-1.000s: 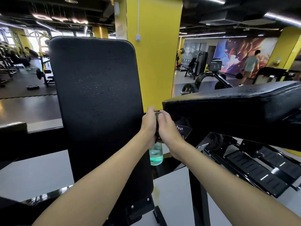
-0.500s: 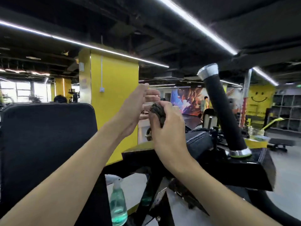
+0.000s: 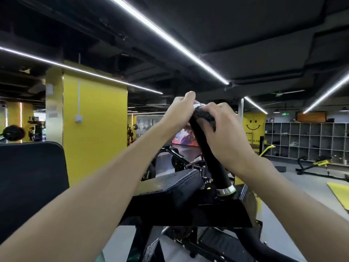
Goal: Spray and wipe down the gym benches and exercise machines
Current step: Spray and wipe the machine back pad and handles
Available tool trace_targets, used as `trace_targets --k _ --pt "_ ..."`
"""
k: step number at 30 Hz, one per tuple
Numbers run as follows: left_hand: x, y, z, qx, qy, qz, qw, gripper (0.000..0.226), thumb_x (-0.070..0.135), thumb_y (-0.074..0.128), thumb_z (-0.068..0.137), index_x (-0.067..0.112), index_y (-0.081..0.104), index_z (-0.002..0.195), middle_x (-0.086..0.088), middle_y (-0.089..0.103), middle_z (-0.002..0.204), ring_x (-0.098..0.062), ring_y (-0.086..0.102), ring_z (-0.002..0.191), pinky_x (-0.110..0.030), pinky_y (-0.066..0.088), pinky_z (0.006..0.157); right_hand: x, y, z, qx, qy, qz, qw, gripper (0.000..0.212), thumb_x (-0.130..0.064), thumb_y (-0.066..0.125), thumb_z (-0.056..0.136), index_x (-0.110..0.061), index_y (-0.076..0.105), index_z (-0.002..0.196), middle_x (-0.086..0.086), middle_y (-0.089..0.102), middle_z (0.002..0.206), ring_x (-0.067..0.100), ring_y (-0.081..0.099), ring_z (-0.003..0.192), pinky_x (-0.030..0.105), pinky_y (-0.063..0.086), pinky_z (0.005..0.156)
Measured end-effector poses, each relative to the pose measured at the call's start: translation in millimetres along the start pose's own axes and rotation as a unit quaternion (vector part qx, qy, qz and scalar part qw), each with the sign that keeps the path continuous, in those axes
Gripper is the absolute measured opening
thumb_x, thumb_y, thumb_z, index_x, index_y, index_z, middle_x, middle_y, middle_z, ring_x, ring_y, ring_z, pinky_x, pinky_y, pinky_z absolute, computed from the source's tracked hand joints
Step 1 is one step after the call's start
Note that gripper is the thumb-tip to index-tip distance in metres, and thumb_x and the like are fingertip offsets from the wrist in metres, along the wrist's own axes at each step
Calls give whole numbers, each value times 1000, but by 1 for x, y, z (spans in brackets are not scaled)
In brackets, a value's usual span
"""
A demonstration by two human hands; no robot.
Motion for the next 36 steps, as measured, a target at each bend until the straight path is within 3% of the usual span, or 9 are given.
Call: trace_targets --k 4,9,12,14,18,21,26,30,36 --pt "-4 0 1 11 20 14 1000 49 31 30 98 3 66 82 -8 55 74 -20 51 70 -32 43 66 9 0 -22 -42 -55 -53 996 21 -15 54 99 -11 64 117 6 53 99 23 54 82 35 49 70" --pt "-5 0 1 32 28 22 999 43 33 31 94 13 65 75 -6 55 71 -20 52 69 -34 45 67 20 -12 -24 -37 -41 13 998 21 -14 58 97 -19 68 115 -4 58 96 12 55 88 22 46 80" --pt "-6 1 3 33 33 17 999 44 38 32 83 3 59 78 -9 53 73 -21 50 67 -38 43 64 14 -4 0 -1 -42 11 999 33 -19 56 99 -23 63 132 -1 53 95 15 53 85 11 39 73" --pt "-8 1 4 43 33 15 998 50 36 32 84 -4 62 85 -9 57 75 -21 53 68 -37 44 63 10 4 -2 -11 -72 -9 997 39 -18 54 100 -21 58 139 1 44 91 17 50 74 17 42 65" --pt "-10 1 5 40 33 4 999 44 34 32 87 13 69 80 -12 65 78 -22 56 70 -36 46 66 20 1 -33 -54 -122 -39 990 40 -10 58 97 -11 58 137 6 45 98 22 52 72 36 53 62" --pt "-10 2 4 43 35 2 998 42 31 32 90 14 69 81 -25 70 86 -24 58 71 -39 49 68 30 -5 -41 -85 -120 -39 988 42 -12 57 98 -16 55 140 0 44 96 16 51 74 31 51 66" --pt "-9 1 6 57 31 12 998 46 32 33 86 0 65 82 -7 58 70 -21 53 68 -36 47 65 28 -4 -8 -34 -88 8 995 42 -12 58 98 -19 56 139 -1 50 96 12 50 83 15 40 72" --pt "-9 1 4 55 35 14 998 43 29 32 93 12 69 79 -13 65 76 -21 57 67 -34 48 63 35 1 -21 -74 -102 14 992 44 -7 57 97 -14 54 141 -7 44 92 2 43 78 7 37 74" --pt "-9 3 2 50 33 -18 998 45 30 31 88 2 67 87 -32 66 93 -28 59 71 -49 54 68 58 -6 -57 -147 -83 4 986 50 -8 59 96 -16 49 144 -6 53 108 11 52 93 18 43 83"
Point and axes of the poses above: each hand's wrist, its own z-axis towards the middle knuckle, its own y-axis out of the palm, x = y × z, the point moved 4 cm from there along z, towards the middle knuckle
